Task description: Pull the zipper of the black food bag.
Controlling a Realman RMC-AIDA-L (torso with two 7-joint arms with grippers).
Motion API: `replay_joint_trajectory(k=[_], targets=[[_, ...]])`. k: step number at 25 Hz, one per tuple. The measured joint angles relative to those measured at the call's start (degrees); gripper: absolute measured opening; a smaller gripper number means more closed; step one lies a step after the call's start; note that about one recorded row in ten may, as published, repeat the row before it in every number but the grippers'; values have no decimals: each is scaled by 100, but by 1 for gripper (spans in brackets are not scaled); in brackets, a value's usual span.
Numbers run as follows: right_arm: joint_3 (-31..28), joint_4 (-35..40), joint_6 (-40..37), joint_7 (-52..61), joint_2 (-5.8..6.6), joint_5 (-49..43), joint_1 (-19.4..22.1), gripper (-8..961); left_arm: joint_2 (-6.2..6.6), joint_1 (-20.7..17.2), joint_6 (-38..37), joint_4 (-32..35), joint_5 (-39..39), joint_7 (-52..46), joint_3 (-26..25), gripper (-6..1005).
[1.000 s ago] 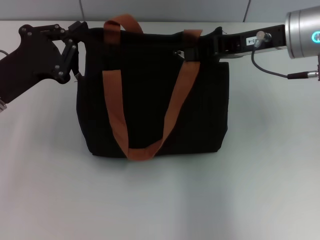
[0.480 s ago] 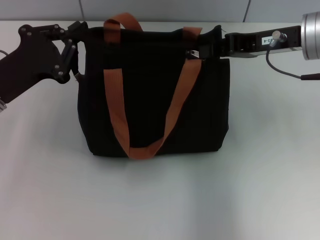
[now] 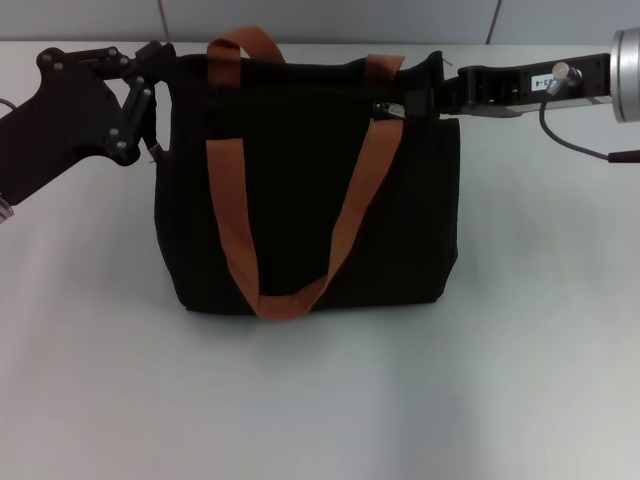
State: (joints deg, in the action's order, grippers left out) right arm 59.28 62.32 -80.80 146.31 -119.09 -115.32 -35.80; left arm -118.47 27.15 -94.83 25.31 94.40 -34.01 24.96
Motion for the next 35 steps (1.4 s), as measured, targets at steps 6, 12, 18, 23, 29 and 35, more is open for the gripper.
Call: replay_joint_trajectory(k=[6,12,18,23,29,35], targets=[[-206,-75,-106,-146,-1,184,23,33,0,1,0,0,-10,-34,-1,23],[-546,-425,-296,-538,12,637,24,119,0,-3,7,-3,-10,-50,6,27],[-636,-600,-458,-1098,19,1088,91,230,0,-27,10,-9,-11,-52,9,43],[-640,-990,-1085,-2457,51,2191,222,414,0,-43,10,-21,-11,-53,9,56],[-640,-1504,-2164,-4229,44,2518,277,655,0,-60,41,-71,1,-70,36,73],[-552,-2312,-2627,-6372,27,2422,550,695,-1,-57,232,-71,34,-319,53,89]])
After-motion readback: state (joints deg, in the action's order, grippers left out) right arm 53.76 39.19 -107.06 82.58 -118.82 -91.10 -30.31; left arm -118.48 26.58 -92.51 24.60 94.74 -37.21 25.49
